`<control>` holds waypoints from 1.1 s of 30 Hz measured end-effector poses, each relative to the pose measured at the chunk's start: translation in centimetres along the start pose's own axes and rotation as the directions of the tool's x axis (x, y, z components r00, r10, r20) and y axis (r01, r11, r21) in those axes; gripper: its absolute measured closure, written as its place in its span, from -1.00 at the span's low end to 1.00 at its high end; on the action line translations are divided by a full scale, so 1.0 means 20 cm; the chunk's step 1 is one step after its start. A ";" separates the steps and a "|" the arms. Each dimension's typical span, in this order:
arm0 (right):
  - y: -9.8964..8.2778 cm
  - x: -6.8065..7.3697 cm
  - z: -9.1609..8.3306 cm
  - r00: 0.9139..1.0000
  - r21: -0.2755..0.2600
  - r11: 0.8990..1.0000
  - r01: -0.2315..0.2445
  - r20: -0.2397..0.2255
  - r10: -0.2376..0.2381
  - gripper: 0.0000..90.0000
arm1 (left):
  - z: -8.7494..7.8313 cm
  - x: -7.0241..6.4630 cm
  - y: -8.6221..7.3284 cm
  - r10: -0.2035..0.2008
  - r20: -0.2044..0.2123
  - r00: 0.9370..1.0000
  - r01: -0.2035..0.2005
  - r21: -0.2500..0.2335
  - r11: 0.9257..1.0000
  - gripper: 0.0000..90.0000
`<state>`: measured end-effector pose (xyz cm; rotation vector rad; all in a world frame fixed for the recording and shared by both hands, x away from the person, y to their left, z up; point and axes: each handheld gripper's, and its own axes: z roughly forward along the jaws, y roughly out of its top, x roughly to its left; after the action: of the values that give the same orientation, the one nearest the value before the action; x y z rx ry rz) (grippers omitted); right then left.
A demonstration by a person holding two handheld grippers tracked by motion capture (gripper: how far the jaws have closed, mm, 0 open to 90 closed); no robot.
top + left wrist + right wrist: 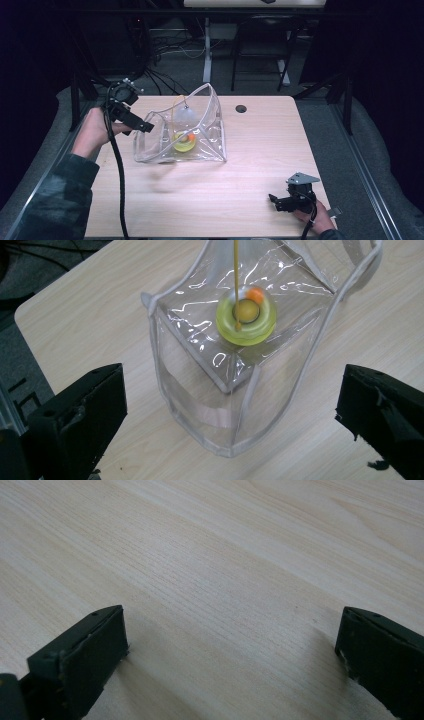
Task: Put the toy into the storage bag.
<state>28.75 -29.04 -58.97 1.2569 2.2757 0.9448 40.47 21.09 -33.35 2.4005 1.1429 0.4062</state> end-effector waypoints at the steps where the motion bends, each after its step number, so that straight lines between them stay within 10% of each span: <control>1: 0.00 0.00 0.00 1.000 0.000 1.000 0.000 0.000 0.000 -1.00 | 0.00 0.00 -0.02 -0.002 -0.003 1.000 0.002 0.001 1.000 -1.00; 33: 0.00 0.00 0.00 1.000 -0.001 1.000 -0.001 0.004 0.001 -1.00 | 0.35 -0.04 -0.63 -0.081 0.017 0.997 0.080 0.024 0.996 -1.00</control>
<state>28.73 -29.02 -58.96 1.2586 2.2716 0.9431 34.83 25.58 -45.88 2.3641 1.2386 0.3464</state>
